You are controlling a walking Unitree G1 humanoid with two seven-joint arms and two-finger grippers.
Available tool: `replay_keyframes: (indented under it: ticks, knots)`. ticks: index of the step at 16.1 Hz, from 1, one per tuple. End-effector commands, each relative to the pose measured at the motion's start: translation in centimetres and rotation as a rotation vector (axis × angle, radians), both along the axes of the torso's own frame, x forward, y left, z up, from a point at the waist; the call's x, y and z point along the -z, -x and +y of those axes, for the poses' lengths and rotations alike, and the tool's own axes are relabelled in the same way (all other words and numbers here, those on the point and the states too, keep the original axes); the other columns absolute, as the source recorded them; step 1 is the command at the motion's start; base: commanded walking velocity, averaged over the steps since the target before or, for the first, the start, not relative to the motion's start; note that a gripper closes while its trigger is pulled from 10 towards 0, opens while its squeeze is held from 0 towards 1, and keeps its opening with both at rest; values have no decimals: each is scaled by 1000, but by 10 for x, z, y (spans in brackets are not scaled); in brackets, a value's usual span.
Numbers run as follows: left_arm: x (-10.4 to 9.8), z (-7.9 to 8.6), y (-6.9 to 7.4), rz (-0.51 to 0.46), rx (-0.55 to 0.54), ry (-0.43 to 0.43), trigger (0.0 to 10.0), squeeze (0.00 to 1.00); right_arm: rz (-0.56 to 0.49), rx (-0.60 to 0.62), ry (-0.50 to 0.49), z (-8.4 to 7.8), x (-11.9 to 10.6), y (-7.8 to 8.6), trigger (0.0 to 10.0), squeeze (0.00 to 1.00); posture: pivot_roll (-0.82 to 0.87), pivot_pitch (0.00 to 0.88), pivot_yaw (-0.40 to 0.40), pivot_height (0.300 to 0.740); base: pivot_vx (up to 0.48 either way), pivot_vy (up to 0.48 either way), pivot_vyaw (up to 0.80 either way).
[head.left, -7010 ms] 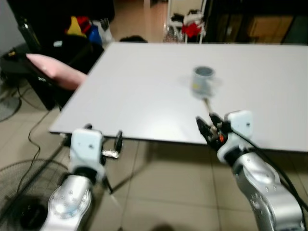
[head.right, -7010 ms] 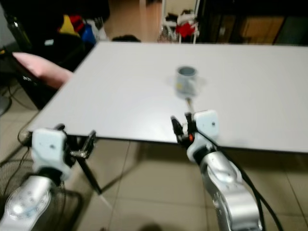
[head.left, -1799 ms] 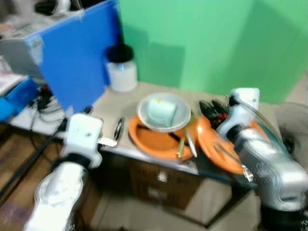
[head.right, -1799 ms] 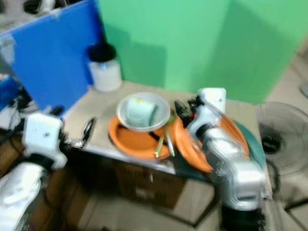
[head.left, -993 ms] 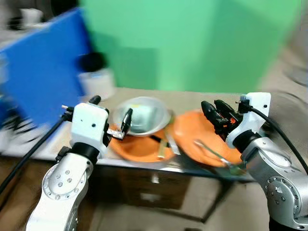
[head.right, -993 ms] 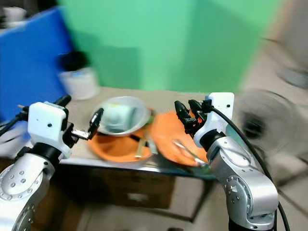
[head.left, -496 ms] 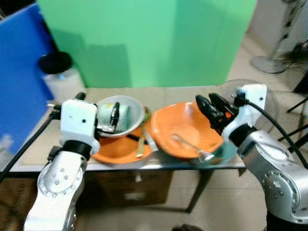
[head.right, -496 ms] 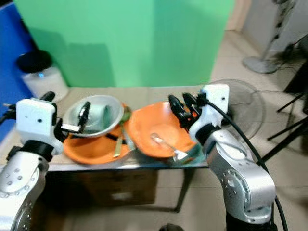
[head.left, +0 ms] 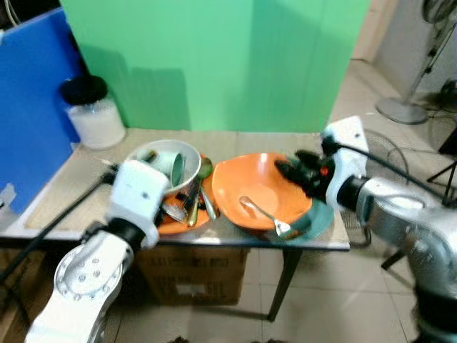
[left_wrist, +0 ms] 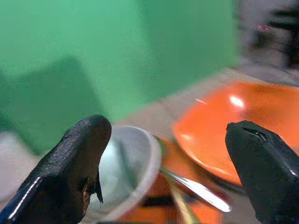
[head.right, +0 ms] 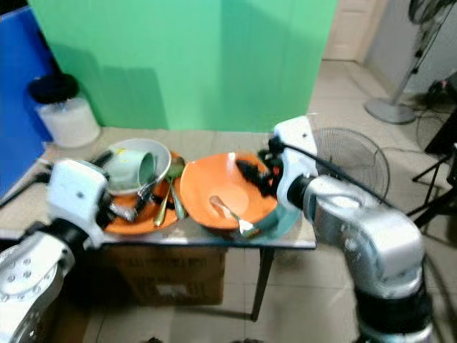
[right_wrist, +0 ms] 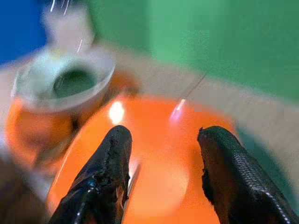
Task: Setting the table
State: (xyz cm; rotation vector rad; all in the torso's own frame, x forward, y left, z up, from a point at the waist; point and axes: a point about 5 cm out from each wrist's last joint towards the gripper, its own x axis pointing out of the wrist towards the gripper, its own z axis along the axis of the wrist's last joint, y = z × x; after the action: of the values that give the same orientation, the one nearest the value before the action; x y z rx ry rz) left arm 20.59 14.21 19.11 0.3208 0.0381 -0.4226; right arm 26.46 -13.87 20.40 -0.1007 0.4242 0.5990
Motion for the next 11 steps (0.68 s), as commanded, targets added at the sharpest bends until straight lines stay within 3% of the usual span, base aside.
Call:
replay_keyframes:
  ticks: [1, 5, 6, 7, 11]
  knots:
    - [-1, -4, 5, 39, 84, 2, 10000, 0, 82, -65, 33, 5, 5, 5, 10000, 1000, -60, 0, 4, 740, 0, 0, 0]
    - [6, -15, 16, 149, 266, -35, 10000, 0, 267, -161, 179, 19, 23, 16, 10000, 1000, -71, 0, -7, 740, 0, 0, 0]
    - [10, -18, 21, 193, 311, -47, 10000, 0, 322, -154, 189, 27, 29, 12, 10000, 729, -71, 0, -10, 740, 0, 0, 0]
    - [13, -20, 26, 225, 345, -60, 10000, 0, 352, -131, 198, 32, 31, 7, 10000, 0, -67, 0, -14, 740, 0, 0, 0]
    - [17, -18, 34, 266, 352, -76, 10000, 0, 383, -89, 196, 41, 28, -6, 10000, 0, -52, 0, -36, 740, 0, 0, 0]
